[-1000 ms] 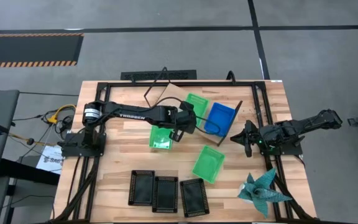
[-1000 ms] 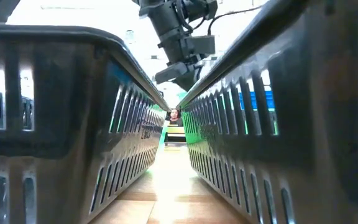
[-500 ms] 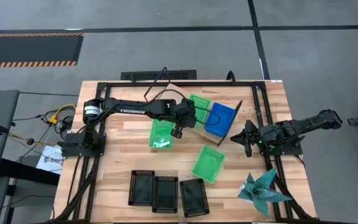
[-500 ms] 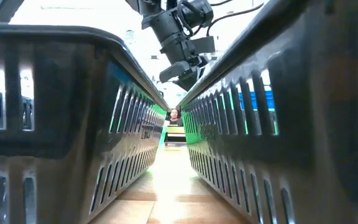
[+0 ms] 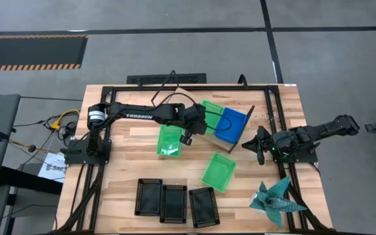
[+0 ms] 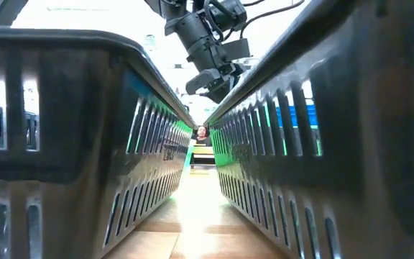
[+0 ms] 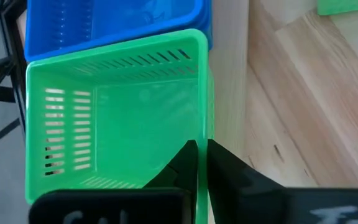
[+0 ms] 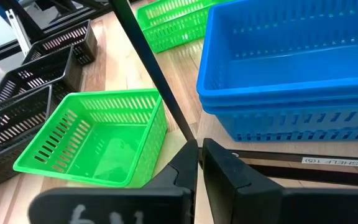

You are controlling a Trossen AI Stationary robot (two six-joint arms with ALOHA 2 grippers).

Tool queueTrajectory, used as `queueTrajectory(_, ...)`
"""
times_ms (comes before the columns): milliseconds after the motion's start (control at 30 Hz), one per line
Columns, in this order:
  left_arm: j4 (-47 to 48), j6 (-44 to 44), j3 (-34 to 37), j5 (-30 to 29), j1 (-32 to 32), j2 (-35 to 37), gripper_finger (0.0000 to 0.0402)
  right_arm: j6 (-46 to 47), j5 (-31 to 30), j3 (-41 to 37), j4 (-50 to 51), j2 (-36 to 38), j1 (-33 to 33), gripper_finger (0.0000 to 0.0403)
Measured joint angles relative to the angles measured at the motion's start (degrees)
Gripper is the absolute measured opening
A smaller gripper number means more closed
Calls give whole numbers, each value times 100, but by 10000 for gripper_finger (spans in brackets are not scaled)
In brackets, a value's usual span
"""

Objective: Stack baskets on shelf by color
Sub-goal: Put the middle green bin on the shelf

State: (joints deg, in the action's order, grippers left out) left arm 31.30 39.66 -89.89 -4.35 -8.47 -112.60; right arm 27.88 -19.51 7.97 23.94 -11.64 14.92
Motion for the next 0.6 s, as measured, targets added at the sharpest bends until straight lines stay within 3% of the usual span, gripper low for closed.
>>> queueTrajectory(600, -247, 165, -2, -230, 9, 5, 121, 10, 2, 0, 0, 0, 0, 50)
